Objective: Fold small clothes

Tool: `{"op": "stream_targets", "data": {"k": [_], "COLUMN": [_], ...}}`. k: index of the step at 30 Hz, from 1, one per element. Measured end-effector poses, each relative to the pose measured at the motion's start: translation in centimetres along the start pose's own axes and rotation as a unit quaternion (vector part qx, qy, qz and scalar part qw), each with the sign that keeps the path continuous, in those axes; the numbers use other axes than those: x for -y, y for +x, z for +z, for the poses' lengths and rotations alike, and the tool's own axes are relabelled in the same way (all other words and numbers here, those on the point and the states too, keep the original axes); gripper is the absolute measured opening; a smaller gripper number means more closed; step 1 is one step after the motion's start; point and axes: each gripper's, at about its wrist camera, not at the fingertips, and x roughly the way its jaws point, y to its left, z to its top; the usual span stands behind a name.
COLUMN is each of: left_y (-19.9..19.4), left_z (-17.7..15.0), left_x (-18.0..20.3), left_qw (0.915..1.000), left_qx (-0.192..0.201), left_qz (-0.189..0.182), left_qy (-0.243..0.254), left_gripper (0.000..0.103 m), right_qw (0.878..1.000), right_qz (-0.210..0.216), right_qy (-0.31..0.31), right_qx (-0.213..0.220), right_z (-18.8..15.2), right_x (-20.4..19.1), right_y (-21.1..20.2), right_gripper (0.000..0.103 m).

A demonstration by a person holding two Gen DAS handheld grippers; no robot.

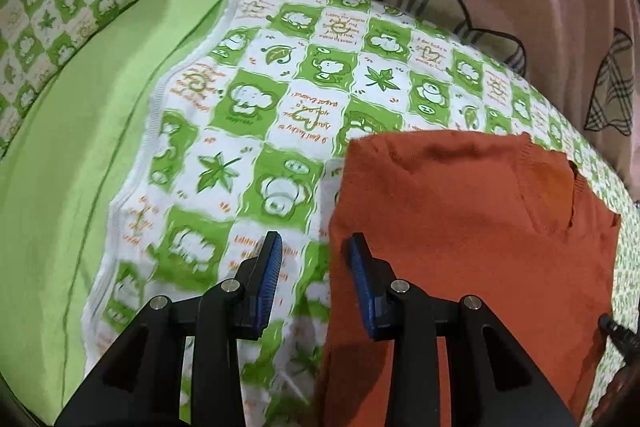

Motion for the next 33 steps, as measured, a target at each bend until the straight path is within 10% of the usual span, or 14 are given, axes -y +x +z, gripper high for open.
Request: {"op": "stream_targets", "data": {"k": [18, 33], "left_y": [-11.0, -16.5], "left_z": [-16.0, -32.8], "left_x": [-1.9, -5.2], "left_qw": [0.9946, 0.9917], "left_qx": [-0.043, -0.096], "left_qz": [-0.092, -0.064], "left_qy": [0.023, -0.058], "left_gripper": [0.047, 0.065], "right_qw": [0.998, 0.982], "right_qz": [0.05, 0.122], "right_qy": [-0.032, -0.133], "right_qx": [0.028, -0.05], "right_z": [-7.2, -16.3], "right_x": [-3.4, 2.6], "right_y": [-8.8, -12.4], "right_gripper": [0.035, 0.035]}}
